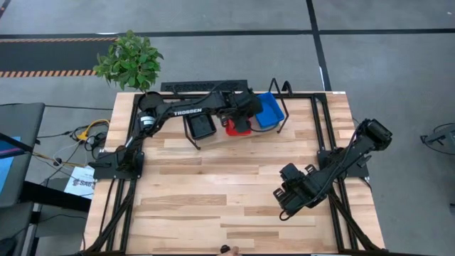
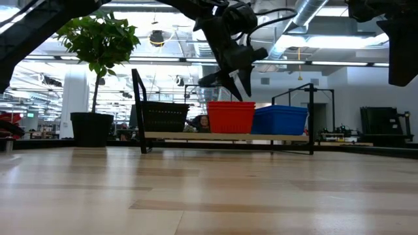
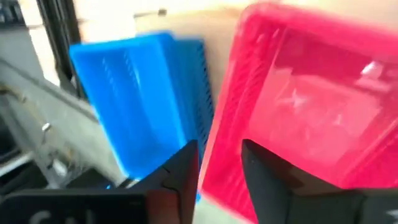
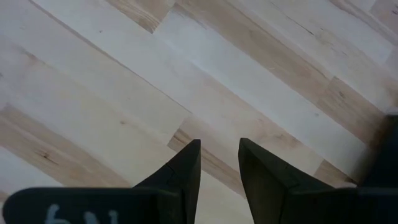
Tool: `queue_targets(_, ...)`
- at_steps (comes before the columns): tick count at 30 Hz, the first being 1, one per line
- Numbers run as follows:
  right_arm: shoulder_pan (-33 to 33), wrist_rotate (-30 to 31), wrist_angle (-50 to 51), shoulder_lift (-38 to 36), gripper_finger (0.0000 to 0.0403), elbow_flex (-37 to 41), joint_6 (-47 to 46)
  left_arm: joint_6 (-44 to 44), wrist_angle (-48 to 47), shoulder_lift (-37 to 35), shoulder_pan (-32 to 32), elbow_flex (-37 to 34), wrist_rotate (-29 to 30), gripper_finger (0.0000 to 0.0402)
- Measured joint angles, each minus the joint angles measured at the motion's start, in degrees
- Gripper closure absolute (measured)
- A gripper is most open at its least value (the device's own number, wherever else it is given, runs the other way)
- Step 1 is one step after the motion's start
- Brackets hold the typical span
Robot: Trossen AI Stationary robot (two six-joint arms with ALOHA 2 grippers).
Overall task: Stack baskets on shelf by color
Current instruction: Adjust the bins on the shelf
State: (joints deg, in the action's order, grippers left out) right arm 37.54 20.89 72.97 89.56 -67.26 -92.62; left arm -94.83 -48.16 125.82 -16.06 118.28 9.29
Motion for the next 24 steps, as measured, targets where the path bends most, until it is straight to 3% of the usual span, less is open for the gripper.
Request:
queue_targets(6,0.0,0.0,-0.3,0.0,0.0269,0.0,0.0,7.1,1.6,0.0,1.6,2.6,13.0,0.0257)
queue_targets(12,0.0,0.1,-0.2,0.0,0.0269,0.0,0.1,29.5,-6.5,-1.3,2.6,16.8,18.8,0.0278)
queue_targets(15,0.2,0.1,-0.1,0.0,0.0269,0.0,0.1,41.9,-4.4,-10.1,2.8,11.5,18.8,0.0309)
queue_targets(20,0.3,0.5,-0.1,0.0,0.0269,0.0,0.1,67.1,-6.7,-27.9,1.8,8.2,3.1,0.0387)
queue_targets(21,0.3,0.5,-0.1,0.0,0.0269,0.0,0.1,70.2,-6.8,-31.1,1.9,6.5,2.1,0.0393)
queue_targets(22,0.3,0.8,0.0,0.0,0.0269,0.0,0.1,72.4,-6.0,-34.8,1.9,4.2,2.3,0.0395)
queue_targets(24,0.3,1.8,-0.2,0.0,0.0269,0.0,0.3,75.9,-3.8,-41.1,2.5,-2.7,8.8,0.0399)
